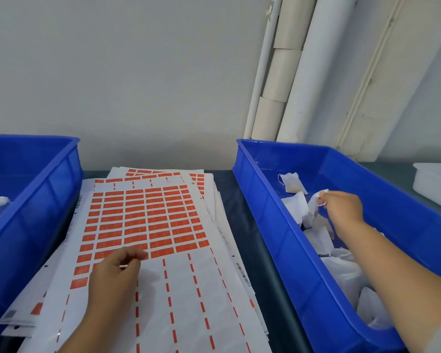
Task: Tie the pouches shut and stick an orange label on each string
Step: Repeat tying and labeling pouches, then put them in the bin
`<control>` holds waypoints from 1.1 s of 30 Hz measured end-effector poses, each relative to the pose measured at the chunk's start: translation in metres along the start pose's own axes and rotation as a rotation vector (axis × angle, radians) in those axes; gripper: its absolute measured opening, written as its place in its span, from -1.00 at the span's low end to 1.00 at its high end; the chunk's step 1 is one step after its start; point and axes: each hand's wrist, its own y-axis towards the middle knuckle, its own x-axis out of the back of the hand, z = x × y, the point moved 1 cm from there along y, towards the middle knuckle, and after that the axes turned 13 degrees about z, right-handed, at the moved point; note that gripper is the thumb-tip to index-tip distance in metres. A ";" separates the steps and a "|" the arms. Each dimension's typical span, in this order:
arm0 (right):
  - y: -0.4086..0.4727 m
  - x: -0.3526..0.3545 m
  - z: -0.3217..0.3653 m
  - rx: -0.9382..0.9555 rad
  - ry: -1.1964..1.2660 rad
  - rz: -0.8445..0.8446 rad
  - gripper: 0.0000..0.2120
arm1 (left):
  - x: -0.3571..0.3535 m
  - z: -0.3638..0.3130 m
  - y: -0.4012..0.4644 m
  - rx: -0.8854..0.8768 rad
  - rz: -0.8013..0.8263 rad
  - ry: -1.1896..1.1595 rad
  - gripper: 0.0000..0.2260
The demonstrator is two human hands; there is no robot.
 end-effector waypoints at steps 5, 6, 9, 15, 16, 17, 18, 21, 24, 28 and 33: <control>-0.058 0.004 0.057 0.279 0.349 0.001 -0.73 | 0.001 0.001 0.002 -0.026 0.015 -0.015 -0.81; -0.074 0.002 0.069 0.370 0.376 0.057 -0.70 | 0.002 0.000 0.002 -0.036 0.017 -0.017 -0.81; -0.125 -0.014 0.104 0.519 0.523 0.315 -0.77 | 0.006 -0.004 0.002 -0.063 0.012 -0.034 -0.76; -0.194 -0.099 0.107 0.319 0.488 0.719 -0.80 | 0.010 -0.009 0.000 -0.047 0.022 -0.082 -0.77; -0.198 -0.116 0.103 0.246 0.441 0.749 -0.82 | 0.010 -0.010 0.000 -0.050 0.025 -0.089 -0.77; -0.200 -0.130 0.099 0.166 0.371 0.755 -0.83 | 0.011 -0.011 0.000 -0.056 0.025 -0.108 -0.78; -0.198 -0.143 0.092 0.122 0.265 0.736 -0.85 | 0.011 -0.012 0.000 -0.065 0.027 -0.137 -0.79; -0.202 -0.172 0.067 0.311 0.014 0.671 -0.86 | 0.010 -0.013 -0.003 -0.102 0.074 -0.225 -0.78; -0.208 -0.190 0.038 0.477 -0.075 0.752 -0.83 | 0.006 -0.013 -0.007 -0.115 0.268 -0.248 -0.69; -0.211 -0.202 0.019 0.816 -0.284 0.544 -0.76 | 0.003 -0.014 -0.011 -0.134 0.387 -0.231 -0.68; -0.211 -0.205 0.006 1.168 -0.319 0.231 -0.80 | 0.004 -0.018 -0.013 -0.081 0.383 -0.342 -0.78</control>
